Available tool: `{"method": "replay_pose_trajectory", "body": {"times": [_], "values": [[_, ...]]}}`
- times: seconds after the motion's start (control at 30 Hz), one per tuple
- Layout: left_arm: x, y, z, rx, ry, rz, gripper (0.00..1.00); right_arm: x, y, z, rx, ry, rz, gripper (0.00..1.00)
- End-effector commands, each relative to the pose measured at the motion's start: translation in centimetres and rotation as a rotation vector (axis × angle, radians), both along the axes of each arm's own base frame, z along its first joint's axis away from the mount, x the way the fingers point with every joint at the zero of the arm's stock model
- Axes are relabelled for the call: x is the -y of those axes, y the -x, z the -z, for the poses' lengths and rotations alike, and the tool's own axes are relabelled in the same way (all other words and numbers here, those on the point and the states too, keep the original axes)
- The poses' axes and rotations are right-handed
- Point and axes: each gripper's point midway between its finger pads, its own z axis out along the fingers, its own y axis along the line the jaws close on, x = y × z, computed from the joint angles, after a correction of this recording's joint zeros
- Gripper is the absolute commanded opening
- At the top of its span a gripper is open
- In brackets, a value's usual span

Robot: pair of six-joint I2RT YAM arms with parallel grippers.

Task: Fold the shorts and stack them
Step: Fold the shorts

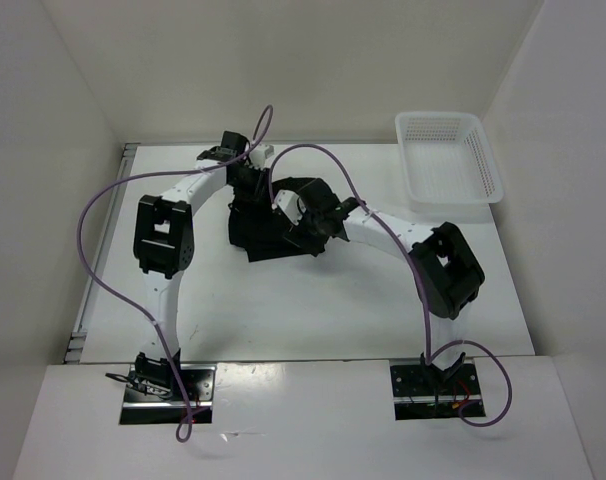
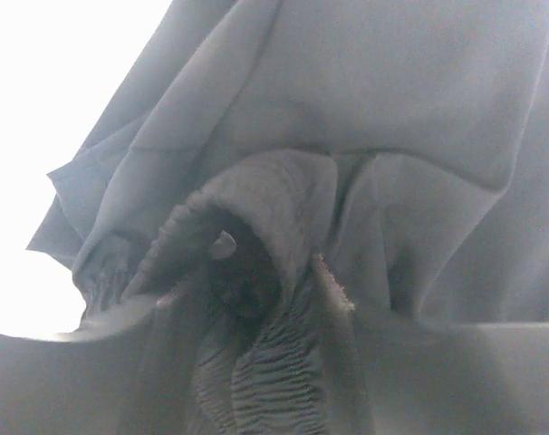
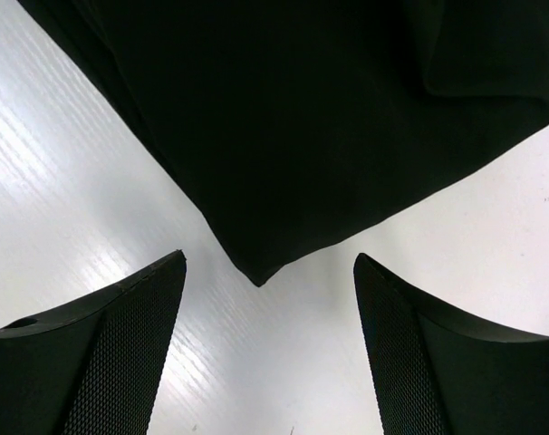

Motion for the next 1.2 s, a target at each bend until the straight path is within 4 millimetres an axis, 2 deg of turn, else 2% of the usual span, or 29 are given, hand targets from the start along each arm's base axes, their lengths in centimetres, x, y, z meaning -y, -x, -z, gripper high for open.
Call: {"method": "replay_pose_trajectory", "body": {"times": [0.0, 0.03, 0.07, 0.1, 0.13, 0.17, 0.23, 0.27, 0.3, 0.33, 0.37, 0.43, 0.5, 0.53, 0.63, 0.7, 0.77, 0.83, 0.9, 1.0, 1.03, 1.1, 1.13, 1.17], "values": [[0.8, -1.7, -0.6, 0.059, 0.019, 0.016, 0.49, -1.0, -1.1, -1.3, 0.068, -0.076, 0.004, 0.8], [1.1, -1.7, -0.5, 0.054, 0.035, 0.026, 0.32, -1.2, -1.3, -1.5, 0.079, -0.084, 0.004, 0.8], [1.3, -1.6, -0.5, 0.052, 0.042, 0.031, 0.23, -1.3, -1.6, -0.6, 0.071, -0.079, 0.019, 0.8], [0.8, -1.6, -0.4, 0.043, 0.04, 0.022, 0.16, -1.3, -1.6, -0.6, 0.071, -0.079, 0.019, 0.8], [1.3, -1.7, -1.6, 0.058, 0.071, 0.04, 0.1, -1.2, -1.8, -0.1, 0.075, -0.07, 0.027, 0.8], [-0.2, -2.2, -2.2, 0.066, 0.089, 0.015, 0.03, -1.2, -1.8, 0.4, 0.067, -0.063, 0.027, 0.76], [-1.8, -2.5, -4.4, 0.091, 0.124, -0.002, 0.0, -1.0, -1.8, 1.1, 0.064, -0.052, 0.032, 0.69], [-2.3, -2.6, -5.1, 0.099, 0.148, -0.004, 0.0, -1.1, -2.0, 1.0, 0.071, -0.057, 0.032, 0.57], [-4.0, -3.0, -5.7, 0.109, 0.16, -0.031, 0.01, -0.9, -1.7, 2.0, 0.054, -0.043, 0.032, 0.51], [-4.6, -3.1, -6.3, 0.117, 0.173, -0.037, 0.03, -0.8, -1.6, 2.7, 0.042, -0.033, 0.032, 0.45], [-5.1, -2.9, -6.0, 0.106, 0.18, -0.044, 0.06, -1.0, -1.8, 2.5, 0.05, -0.04, 0.032, 0.35], [-6.1, -2.4, -4.6, 0.063, 0.184, -0.063, 0.15, -0.9, -1.7, 3.6, 0.031, -0.024, 0.032, 0.29], [-6.1, -1.7, -4.0, 0.035, 0.214, -0.055, 0.19, -0.8, -1.7, 4.0, 0.033, -0.007, 0.013, 0.24], [-6.7, -1.2, -2.9, 0.002, 0.225, -0.066, 0.21, -0.4, -1.6, 4.3, 0.035, 0.01, 0.01, 0.23], [-7.4, -0.7, -2.2, -0.02, 0.256, -0.072, 0.29, -0.4, -1.5, 4.7, 0.028, 0.016, 0.01, 0.23], [-7.5, -0.5, -1.8, -0.03, 0.248, -0.078, 0.43, -0.5, -1.4, 4.8, 0.023, 0.01, 0.004, 0.23], [-7.9, -0.3, -1.5, -0.038, 0.248, -0.089, 0.48, -0.5, -1.4, 4.8, 0.023, 0.01, 0.004, 0.24], [-8.1, -0.1, -1.0, -0.048, 0.238, -0.095, 0.58, -0.7, -1.7, 4.4, 0.031, 0.003, 0.004, 0.24], [-8.3, -0.2, -1.4, -0.038, 0.227, -0.101, 0.61, -1.3, -2.4, 3.0, 0.06, -0.02, 0.005, 0.24], [-9.4, -0.7, -2.9, -0.005, 0.228, -0.119, 0.67, -1.3, -2.8, 1.7, 0.086, -0.024, 0.003, 0.26], [-10.1, -1.2, -4.0, 0.024, 0.228, -0.13, 0.68, -1.5, -3.0, 1.3, 0.093, -0.03, 0.004, 0.26], [-10.8, -1.3, -5.1, 0.041, 0.228, -0.142, 0.78, -1.5, -3.1, -0.2, 0.117, -0.051, 0.021, 0.27], [-11.3, -1.1, -5.9, 0.049, 0.228, -0.152, 0.8, -1.2, -2.8, -0.2, 0.107, -0.05, 0.028, 0.27], [-11.9, -0.8, -6.2, 0.043, 0.219, -0.168, 0.81, -1.3, -2.8, -1.1, 0.116, -0.07, 0.04, 0.27]]}}
